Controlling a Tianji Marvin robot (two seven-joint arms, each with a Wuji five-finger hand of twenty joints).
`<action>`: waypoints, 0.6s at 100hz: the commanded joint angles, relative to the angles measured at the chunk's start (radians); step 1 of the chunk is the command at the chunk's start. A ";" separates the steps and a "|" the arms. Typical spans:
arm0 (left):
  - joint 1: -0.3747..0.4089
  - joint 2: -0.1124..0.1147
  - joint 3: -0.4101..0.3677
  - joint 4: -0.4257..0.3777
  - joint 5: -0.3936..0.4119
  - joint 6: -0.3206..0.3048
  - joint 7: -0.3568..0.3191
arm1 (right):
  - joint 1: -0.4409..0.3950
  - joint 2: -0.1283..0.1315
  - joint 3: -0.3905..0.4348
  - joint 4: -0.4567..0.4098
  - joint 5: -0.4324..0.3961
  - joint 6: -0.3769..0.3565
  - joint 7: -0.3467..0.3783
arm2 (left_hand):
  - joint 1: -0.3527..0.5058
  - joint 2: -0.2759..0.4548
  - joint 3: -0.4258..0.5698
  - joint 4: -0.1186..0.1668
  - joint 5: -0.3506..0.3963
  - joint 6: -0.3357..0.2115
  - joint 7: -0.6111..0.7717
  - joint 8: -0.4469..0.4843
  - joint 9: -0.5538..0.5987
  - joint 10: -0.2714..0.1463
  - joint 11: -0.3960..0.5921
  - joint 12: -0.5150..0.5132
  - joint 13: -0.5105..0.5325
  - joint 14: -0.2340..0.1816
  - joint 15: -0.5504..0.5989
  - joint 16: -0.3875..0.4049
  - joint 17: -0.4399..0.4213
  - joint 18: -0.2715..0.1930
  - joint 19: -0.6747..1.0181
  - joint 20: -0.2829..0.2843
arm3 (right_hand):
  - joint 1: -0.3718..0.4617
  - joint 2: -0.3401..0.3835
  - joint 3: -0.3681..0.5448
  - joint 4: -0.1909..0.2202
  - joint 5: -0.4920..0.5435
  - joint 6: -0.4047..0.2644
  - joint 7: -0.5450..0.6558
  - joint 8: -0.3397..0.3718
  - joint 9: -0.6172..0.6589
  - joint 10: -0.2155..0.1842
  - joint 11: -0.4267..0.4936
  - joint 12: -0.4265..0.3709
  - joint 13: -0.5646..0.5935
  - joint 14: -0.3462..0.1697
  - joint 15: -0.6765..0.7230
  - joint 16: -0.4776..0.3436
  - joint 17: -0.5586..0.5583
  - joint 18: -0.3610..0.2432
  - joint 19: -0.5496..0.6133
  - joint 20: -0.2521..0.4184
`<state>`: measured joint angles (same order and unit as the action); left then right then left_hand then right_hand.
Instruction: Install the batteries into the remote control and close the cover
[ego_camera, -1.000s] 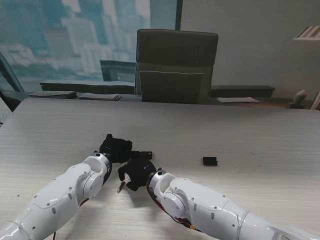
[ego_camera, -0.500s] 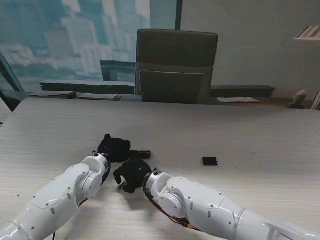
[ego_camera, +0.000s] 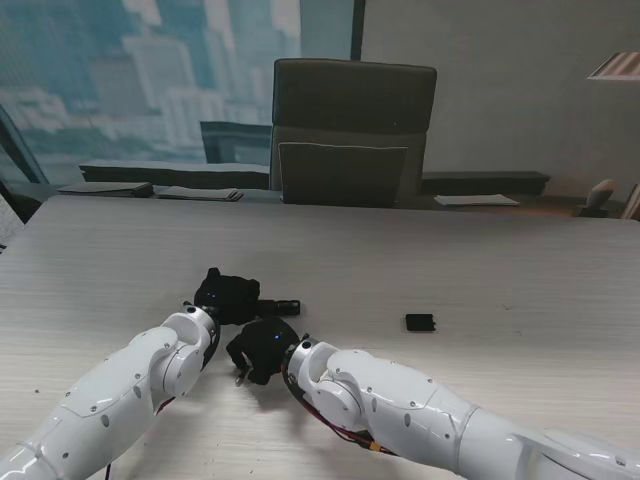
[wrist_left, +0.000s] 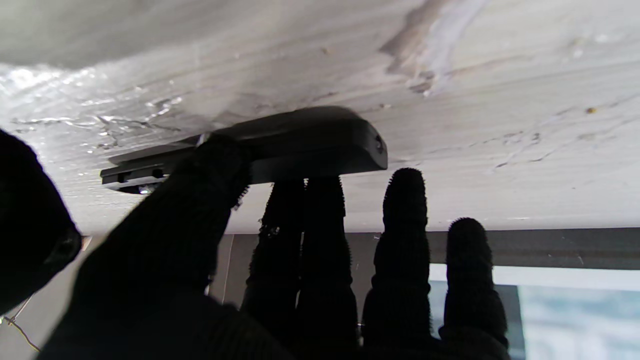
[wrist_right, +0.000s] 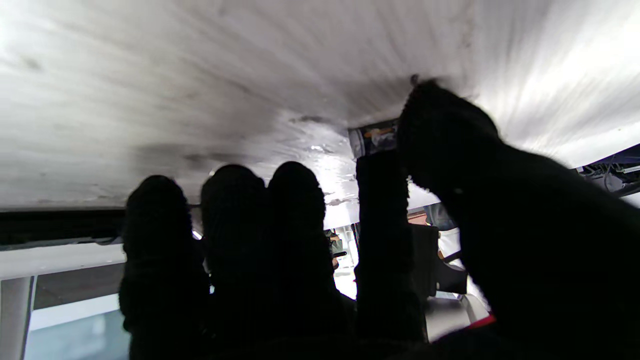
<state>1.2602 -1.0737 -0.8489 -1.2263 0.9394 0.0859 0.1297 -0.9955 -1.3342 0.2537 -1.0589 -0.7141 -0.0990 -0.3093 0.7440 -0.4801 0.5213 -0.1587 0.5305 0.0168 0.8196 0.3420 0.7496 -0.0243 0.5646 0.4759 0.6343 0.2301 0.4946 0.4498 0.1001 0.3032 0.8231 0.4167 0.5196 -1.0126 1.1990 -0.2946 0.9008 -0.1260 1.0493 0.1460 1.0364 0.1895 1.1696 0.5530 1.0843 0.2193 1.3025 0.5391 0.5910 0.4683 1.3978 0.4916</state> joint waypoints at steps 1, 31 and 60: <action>0.020 0.006 0.011 0.038 -0.003 0.005 -0.037 | -0.001 -0.004 -0.005 0.012 0.004 -0.007 0.022 | 0.095 0.075 0.060 0.047 0.083 -0.081 0.106 0.037 0.108 0.053 0.020 0.031 0.017 0.008 0.009 0.012 -0.002 0.013 0.026 0.020 | 0.030 -0.032 0.041 -0.027 0.044 -0.015 0.045 -0.005 0.017 -0.015 0.038 0.011 0.021 -0.034 0.024 -0.005 0.007 -0.017 0.039 0.008; 0.017 0.006 0.014 0.039 -0.005 0.008 -0.038 | 0.001 -0.006 -0.008 0.017 0.019 -0.010 0.042 | 0.093 0.075 0.060 0.047 0.084 -0.081 0.107 0.037 0.108 0.052 0.021 0.030 0.016 0.009 0.009 0.012 -0.002 0.012 0.026 0.020 | 0.074 0.001 0.048 -0.022 0.094 0.010 0.070 -0.019 0.026 -0.005 0.042 -0.040 0.017 -0.020 0.022 -0.006 -0.002 -0.013 0.036 0.007; 0.015 0.005 0.016 0.043 -0.006 0.006 -0.035 | 0.006 0.023 -0.011 -0.019 -0.008 0.025 0.077 | 0.093 0.075 0.060 0.047 0.084 -0.081 0.106 0.037 0.107 0.052 0.022 0.030 0.016 0.010 0.009 0.012 -0.002 0.012 0.026 0.020 | 0.108 -0.059 0.115 -0.006 0.103 0.026 0.093 0.024 0.010 0.006 0.070 -0.062 -0.004 -0.010 0.034 0.005 -0.023 -0.005 0.032 0.010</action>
<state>1.2554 -1.0737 -0.8446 -1.2228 0.9356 0.0866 0.1294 -0.9821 -1.3281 0.2464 -1.0763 -0.7120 -0.0885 -0.2591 0.7440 -0.4801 0.5213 -0.1587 0.5305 0.0167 0.8196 0.3420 0.7496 -0.0262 0.5744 0.4853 0.6343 0.2301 0.4946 0.4498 0.1001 0.3033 0.8231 0.4167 0.5663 -1.0257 1.2584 -0.3077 0.9621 -0.1143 1.1251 0.1537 1.0367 0.1891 1.1935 0.5016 1.0843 0.2191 1.3072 0.5391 0.5827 0.4680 1.3982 0.4916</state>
